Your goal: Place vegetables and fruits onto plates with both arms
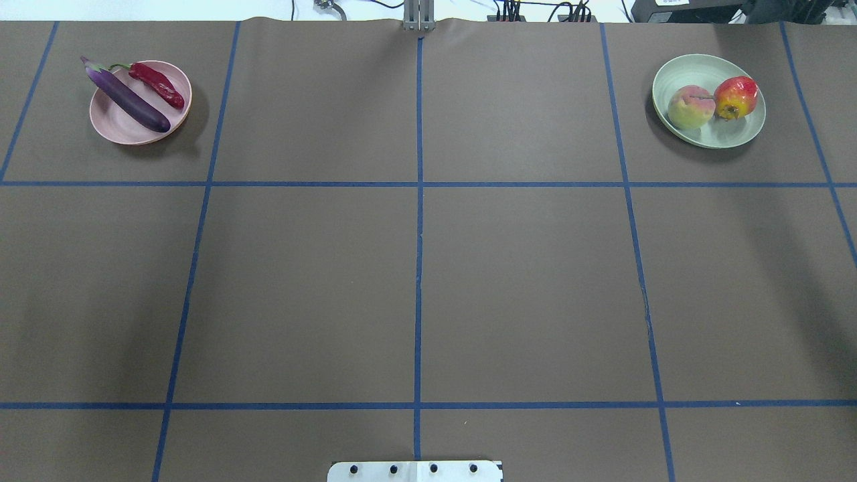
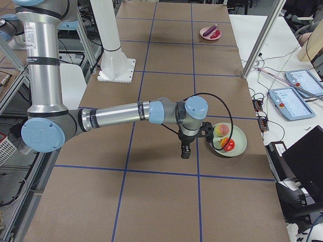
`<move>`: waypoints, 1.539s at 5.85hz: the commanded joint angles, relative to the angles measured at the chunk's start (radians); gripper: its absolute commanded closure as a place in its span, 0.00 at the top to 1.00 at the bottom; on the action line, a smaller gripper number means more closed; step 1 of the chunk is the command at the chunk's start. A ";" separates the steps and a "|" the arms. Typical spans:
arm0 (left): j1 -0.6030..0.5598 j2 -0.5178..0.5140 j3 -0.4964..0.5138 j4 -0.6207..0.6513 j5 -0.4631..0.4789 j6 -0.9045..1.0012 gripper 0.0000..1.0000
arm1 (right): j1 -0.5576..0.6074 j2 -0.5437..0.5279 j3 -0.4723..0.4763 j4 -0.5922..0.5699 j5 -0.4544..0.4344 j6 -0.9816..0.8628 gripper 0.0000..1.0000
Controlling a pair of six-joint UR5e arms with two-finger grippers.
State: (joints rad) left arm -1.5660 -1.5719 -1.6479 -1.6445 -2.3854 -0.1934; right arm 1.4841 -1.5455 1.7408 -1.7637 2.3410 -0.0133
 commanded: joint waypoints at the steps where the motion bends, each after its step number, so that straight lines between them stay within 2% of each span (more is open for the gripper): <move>1: 0.001 -0.008 -0.004 0.002 0.000 -0.004 1.00 | -0.001 0.011 -0.007 0.000 0.000 -0.001 1.00; 6: 0.007 0.009 -0.026 0.011 -0.009 -0.003 1.00 | -0.018 0.027 -0.029 0.009 0.001 0.003 1.00; 7: 0.006 0.019 -0.039 0.011 -0.009 -0.003 1.00 | -0.018 0.031 -0.065 0.016 -0.002 0.001 1.00; 9: 0.007 0.029 -0.039 0.011 -0.012 -0.003 1.00 | -0.018 0.042 -0.067 0.032 0.043 0.015 1.00</move>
State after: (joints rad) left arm -1.5596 -1.5467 -1.6864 -1.6344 -2.3962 -0.1963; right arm 1.4673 -1.5108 1.6840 -1.7366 2.3697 -0.0043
